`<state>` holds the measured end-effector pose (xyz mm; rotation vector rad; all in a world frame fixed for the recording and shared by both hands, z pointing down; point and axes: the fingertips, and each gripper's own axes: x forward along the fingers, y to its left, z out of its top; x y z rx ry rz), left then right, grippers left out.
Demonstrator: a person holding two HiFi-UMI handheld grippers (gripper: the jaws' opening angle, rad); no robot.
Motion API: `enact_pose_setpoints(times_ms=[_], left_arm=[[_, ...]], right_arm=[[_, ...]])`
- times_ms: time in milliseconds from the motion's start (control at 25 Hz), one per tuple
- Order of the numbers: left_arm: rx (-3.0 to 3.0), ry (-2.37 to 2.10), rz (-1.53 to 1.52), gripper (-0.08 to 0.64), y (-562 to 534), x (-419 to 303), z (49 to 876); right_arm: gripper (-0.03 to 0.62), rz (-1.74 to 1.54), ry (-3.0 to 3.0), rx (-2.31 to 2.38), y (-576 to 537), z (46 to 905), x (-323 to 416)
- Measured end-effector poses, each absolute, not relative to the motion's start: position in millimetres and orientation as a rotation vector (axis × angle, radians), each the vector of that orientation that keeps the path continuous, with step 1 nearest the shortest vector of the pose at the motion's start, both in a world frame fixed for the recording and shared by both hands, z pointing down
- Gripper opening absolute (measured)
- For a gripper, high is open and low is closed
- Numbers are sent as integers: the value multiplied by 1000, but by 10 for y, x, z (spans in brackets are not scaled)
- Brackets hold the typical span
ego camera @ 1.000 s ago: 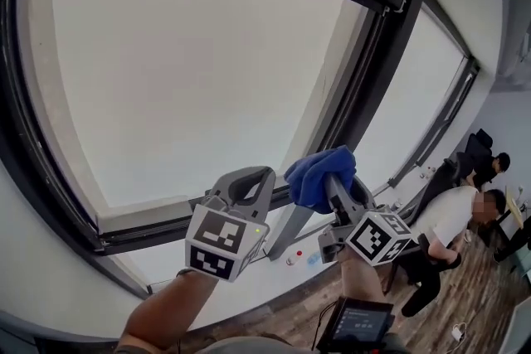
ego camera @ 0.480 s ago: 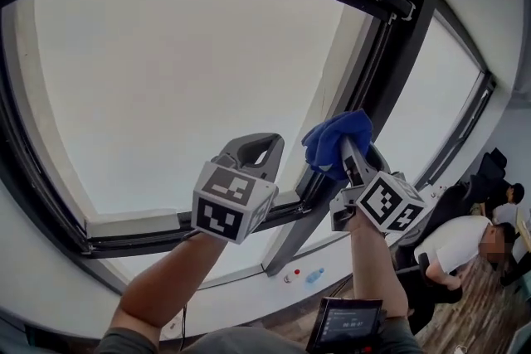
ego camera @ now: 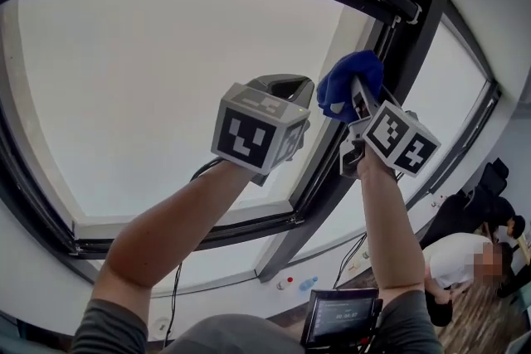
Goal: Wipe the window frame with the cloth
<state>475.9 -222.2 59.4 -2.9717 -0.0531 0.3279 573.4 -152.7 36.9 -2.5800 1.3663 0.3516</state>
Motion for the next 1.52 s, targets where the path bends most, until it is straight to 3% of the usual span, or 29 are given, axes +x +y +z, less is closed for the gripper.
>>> enact_pose_setpoints(times_ms=[1040,1520], left_arm=[[-2978,-34,363,9,-2339,5340,-134],[-2925,10,291,9,-2314,5273,372]], right_arm=[[170,307,1218,-2695,-1981,-401,6335],[170,195,1169,-2769,-1959,60,6333]])
